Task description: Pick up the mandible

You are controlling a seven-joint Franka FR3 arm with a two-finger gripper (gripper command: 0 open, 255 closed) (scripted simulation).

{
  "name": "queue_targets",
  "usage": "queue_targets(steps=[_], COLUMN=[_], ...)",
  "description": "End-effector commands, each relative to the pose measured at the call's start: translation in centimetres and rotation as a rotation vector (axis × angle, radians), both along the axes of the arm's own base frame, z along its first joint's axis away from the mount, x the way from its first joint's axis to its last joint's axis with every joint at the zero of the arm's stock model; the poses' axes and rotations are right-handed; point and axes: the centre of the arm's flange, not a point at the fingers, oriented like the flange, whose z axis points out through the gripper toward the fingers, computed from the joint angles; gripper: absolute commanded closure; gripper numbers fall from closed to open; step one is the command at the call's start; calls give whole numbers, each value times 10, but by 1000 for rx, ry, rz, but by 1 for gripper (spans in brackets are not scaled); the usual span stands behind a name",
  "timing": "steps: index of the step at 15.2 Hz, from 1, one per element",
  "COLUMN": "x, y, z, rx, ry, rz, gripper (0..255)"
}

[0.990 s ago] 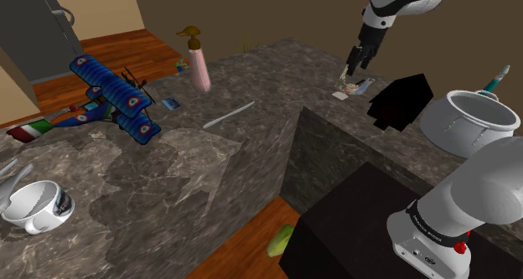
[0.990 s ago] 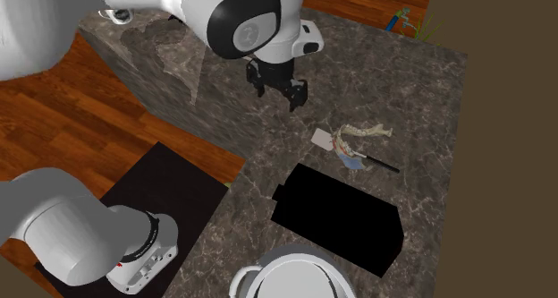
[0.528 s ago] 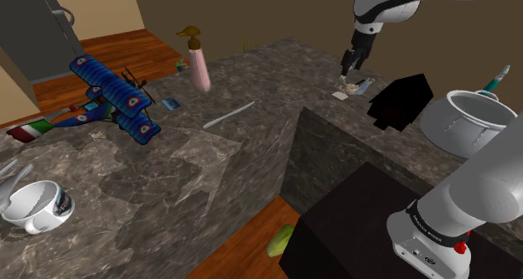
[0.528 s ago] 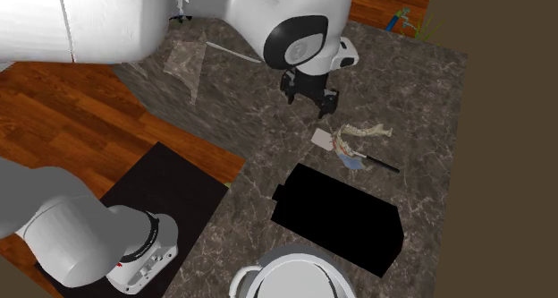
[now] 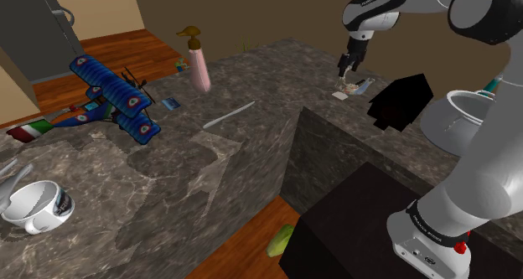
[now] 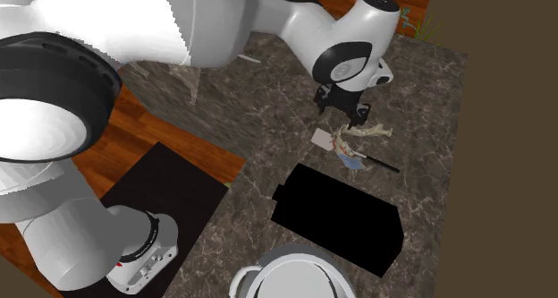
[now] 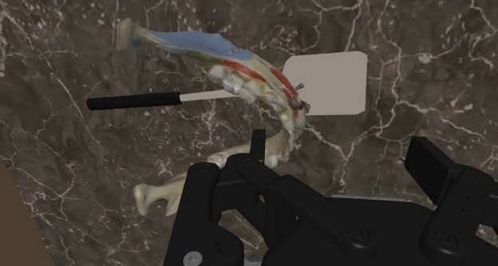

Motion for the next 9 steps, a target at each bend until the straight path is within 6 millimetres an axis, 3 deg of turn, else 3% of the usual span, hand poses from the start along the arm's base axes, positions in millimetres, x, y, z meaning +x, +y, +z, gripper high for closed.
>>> queue_targets(steps=[1, 2, 9], x=[14, 20, 20], y=[-19, -27, -27], z=[-14, -20, -57], rx=[-2, -3, -3], ry=[5, 7, 7], rz=[-7, -11, -11], gripper=[0, 0, 0])
